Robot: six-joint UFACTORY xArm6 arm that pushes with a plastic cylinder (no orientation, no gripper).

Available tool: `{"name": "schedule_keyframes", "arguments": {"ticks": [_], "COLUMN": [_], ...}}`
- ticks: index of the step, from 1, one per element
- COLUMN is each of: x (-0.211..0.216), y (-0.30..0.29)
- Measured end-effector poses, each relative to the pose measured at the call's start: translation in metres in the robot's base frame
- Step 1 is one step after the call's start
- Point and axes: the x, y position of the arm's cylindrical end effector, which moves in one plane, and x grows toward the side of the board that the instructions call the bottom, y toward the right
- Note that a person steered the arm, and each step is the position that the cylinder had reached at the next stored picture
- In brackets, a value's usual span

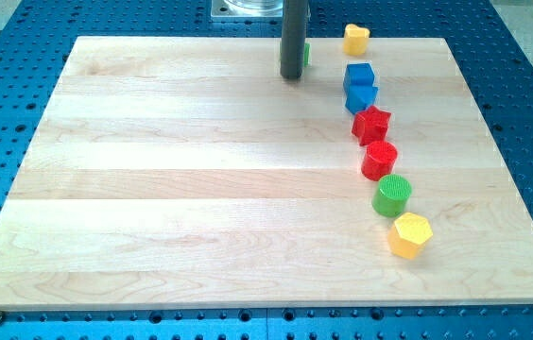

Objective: Move the yellow heart to the right of the green star

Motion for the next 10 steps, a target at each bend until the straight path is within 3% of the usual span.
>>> {"name": "schedule_keyframes", "arguments": {"ticks": [2, 3, 4, 5, 7, 9, 10], "x": [-0.007, -0.009, -0.055, -0.076, -0.076, -0.028, -0.035], "y": [0.030, 0.131, 0.153, 0.152, 0.116, 0.085, 0.152]}}
